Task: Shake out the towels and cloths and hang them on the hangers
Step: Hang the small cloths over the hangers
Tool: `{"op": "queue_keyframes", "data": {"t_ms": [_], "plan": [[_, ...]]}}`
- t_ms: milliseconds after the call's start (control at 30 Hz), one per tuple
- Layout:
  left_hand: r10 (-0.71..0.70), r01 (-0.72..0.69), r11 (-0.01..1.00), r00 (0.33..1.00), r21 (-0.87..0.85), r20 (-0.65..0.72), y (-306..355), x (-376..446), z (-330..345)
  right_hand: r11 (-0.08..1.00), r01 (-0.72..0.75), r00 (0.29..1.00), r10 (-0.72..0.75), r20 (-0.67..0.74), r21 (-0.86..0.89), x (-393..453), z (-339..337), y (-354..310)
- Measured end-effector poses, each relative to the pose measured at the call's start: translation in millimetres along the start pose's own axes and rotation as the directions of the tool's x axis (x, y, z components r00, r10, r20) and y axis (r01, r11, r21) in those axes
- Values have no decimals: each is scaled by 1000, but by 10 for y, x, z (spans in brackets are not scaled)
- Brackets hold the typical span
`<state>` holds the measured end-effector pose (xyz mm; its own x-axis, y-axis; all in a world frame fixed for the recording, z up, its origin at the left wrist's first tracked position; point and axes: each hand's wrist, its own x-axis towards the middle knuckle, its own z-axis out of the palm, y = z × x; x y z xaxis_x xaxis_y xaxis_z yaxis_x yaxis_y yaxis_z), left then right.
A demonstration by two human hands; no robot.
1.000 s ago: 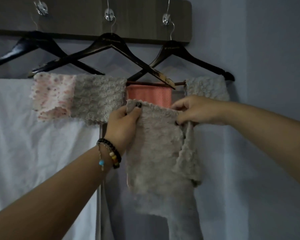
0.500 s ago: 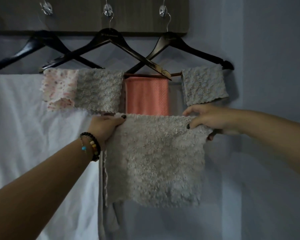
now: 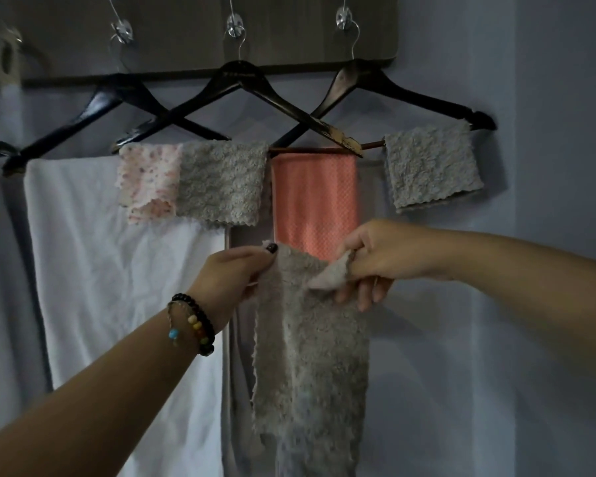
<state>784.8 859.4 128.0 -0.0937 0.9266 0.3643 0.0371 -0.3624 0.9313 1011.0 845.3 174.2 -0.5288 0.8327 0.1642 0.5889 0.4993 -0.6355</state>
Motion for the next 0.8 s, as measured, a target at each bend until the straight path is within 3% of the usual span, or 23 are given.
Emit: {"op": "queue_keyframes", "data": {"t_ms": [67,133,200,300,467,600,800], "plan": [[8,-6,1000,998,-27,55,-10,-35,-6,899,68,972,-158,-176,-432,61,38,-15],[20,-18,1000,996,-26,82,-13,-57,-1,803,100,913,-308,-267,-587,142,98,-10],[25,-25,1000,995,-11,91,-17,-46,7,839,192,878,-379,-293,-509,217,155,-6],[36,-42,996,997,78,72,-22,24,-12,949,302,926,-315,-209,-90,338,245,45],[41,-54,993,992,108,115,-37,166,-70,908,283,957,-248,-150,308,480,367,178],[82,-82,997,969,-7,233,-55,216,-80,948,238,955,-189,-227,212,570,387,147],[90,-75,995,953,-62,290,-59,288,-140,970,241,883,-204,-422,36,635,336,47]]}}
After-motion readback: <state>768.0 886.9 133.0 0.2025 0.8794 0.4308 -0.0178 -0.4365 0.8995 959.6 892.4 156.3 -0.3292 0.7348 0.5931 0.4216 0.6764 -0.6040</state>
